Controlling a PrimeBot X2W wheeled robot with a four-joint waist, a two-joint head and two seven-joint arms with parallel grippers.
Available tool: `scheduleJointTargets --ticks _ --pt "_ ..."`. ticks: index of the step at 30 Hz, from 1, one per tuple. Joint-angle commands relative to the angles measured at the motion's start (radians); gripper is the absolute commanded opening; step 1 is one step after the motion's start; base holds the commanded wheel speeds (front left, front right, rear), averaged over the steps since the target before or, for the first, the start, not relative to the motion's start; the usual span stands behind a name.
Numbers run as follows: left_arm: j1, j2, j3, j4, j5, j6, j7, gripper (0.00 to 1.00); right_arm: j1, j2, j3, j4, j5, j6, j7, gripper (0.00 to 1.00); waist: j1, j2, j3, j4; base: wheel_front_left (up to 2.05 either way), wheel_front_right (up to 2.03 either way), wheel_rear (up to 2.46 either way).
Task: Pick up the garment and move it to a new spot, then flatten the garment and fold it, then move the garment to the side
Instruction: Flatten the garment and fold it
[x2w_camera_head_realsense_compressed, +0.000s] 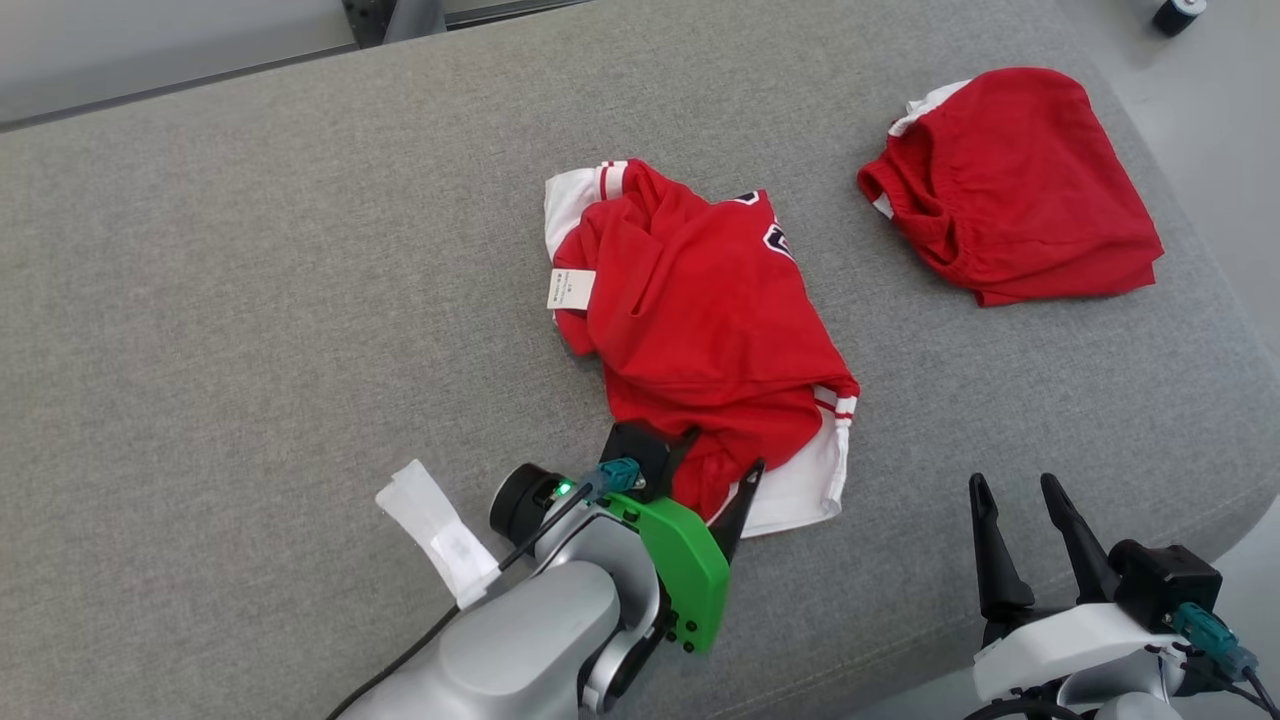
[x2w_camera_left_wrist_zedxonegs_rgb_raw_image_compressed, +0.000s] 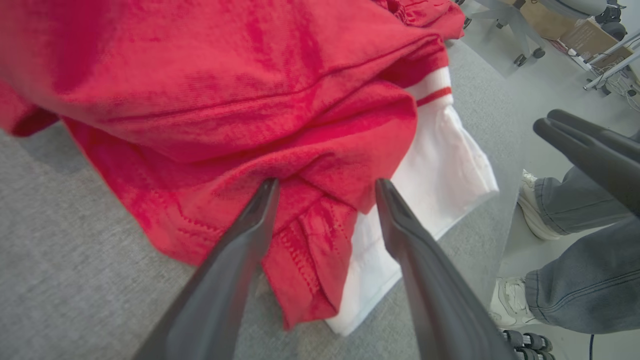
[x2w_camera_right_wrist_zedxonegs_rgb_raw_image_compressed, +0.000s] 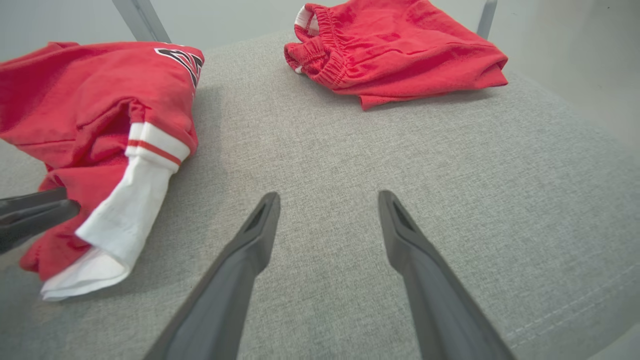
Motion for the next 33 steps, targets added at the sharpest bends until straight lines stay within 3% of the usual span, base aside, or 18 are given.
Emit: scheduleJointTargets --ticks 1,2,3,12,15,20,28,33 --pt "-0.012 -0.006 0.0 0.021 -0.001 -0.007 -0.005 0.31 -0.006 -0.003 0.002 0.003 0.003 -0.001 -0.001 1.0 0.0 0.0 0.005 -0.006 0.0 0.0 0.0" --pt "-0.017 -0.008 -0.001 0.035 -0.001 -0.009 -0.006 0.05 -0.008 -0.003 0.003 0.003 0.005 -0.001 -0.001 1.0 0.0 0.0 0.007 -0.008 0.0 0.0 0.0" --pt "-0.022 -0.012 -0.002 0.052 0.002 -0.01 -0.007 0.0 -0.009 -0.003 0.004 0.004 0.006 -0.001 -0.001 1.0 0.0 0.0 0.009 -0.01 0.0 0.0 0.0" --pt "-0.031 -0.03 0.027 0.105 -0.034 -0.045 -0.047 0.0 -0.006 -0.003 -0.003 0.003 0.012 -0.001 -0.001 1.0 0.0 0.0 0.004 -0.011 0.0 0.0 0.0" --pt "-0.027 0.003 0.068 0.058 -0.056 -0.044 -0.065 0.0 0.012 -0.003 -0.015 0.0 0.011 -0.001 -0.001 1.0 0.0 0.0 -0.004 -0.002 0.0 0.0 0.0" --pt "-0.005 0.13 0.131 -0.172 -0.081 0.001 -0.074 0.0 0.036 -0.003 -0.032 -0.003 0.013 -0.001 -0.001 1.0 0.0 0.0 -0.021 0.031 0.0 0.0 0.0" --pt "0.075 0.411 0.248 -0.713 -0.156 0.158 0.005 0.0 0.044 -0.003 -0.029 -0.004 0.014 -0.001 -0.001 1.0 0.0 0.0 -0.04 0.084 0.0 0.0 0.0" --pt "0.16 0.539 0.345 -0.9 -0.221 0.23 -0.014 0.0 0.054 -0.003 -0.03 -0.002 0.003 -0.001 -0.001 1.0 0.0 0.0 -0.044 0.111 0.0 0.0 0.0"
